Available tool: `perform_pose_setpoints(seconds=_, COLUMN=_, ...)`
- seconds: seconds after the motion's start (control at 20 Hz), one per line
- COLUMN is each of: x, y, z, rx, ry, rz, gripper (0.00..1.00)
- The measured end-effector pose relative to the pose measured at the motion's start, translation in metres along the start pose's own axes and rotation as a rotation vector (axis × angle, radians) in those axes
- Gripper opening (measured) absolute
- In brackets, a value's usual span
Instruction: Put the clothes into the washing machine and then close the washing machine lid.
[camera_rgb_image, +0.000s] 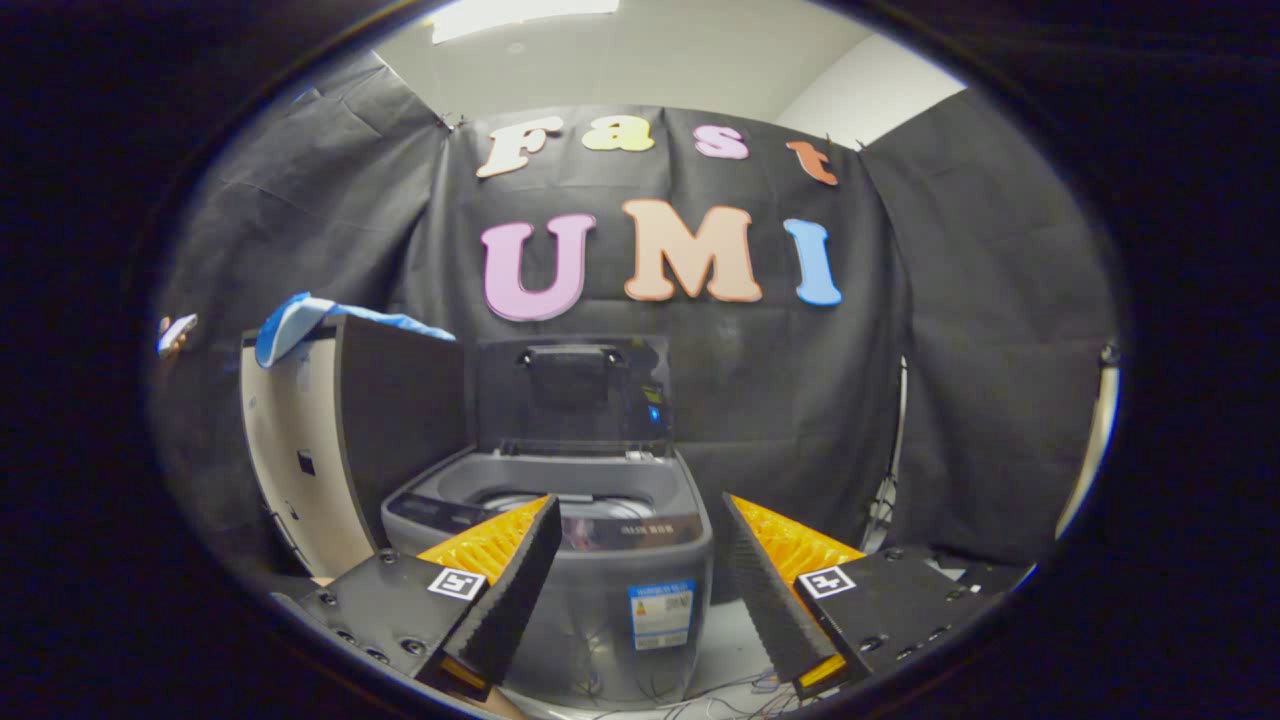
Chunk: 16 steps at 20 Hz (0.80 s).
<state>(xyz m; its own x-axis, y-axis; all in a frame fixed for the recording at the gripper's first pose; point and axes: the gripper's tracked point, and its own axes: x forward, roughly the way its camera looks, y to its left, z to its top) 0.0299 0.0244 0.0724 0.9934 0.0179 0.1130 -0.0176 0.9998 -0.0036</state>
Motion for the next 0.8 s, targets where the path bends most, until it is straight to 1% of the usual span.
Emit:
perform_pose_setpoints(seconds=0.25, x=0.046, y=0.083, z=0.088, rx=0.008, ry=-0.071, rz=0.164, gripper=0.97)
perform_pose_setpoints(seconds=0.4, x=0.079, y=0.141, z=0.119, rx=-0.003, ry=-0.034, rz=0.24, gripper=0.97)
perform_pose_setpoints(seconds=0.5, x=0.097, y=0.191, z=0.143, rx=0.048, ry=-0.034, rz=0.318, gripper=0.97)
perform_pose_setpoints(seconds=0.65, x=0.129, y=0.237, z=0.169, rx=0.081, ry=0.003, rz=0.37, gripper=0.98)
perform_pose_setpoints(seconds=0.8, x=0.159, y=0.287, z=0.193, rx=0.158, ry=0.045, rz=0.418, gripper=1.0)
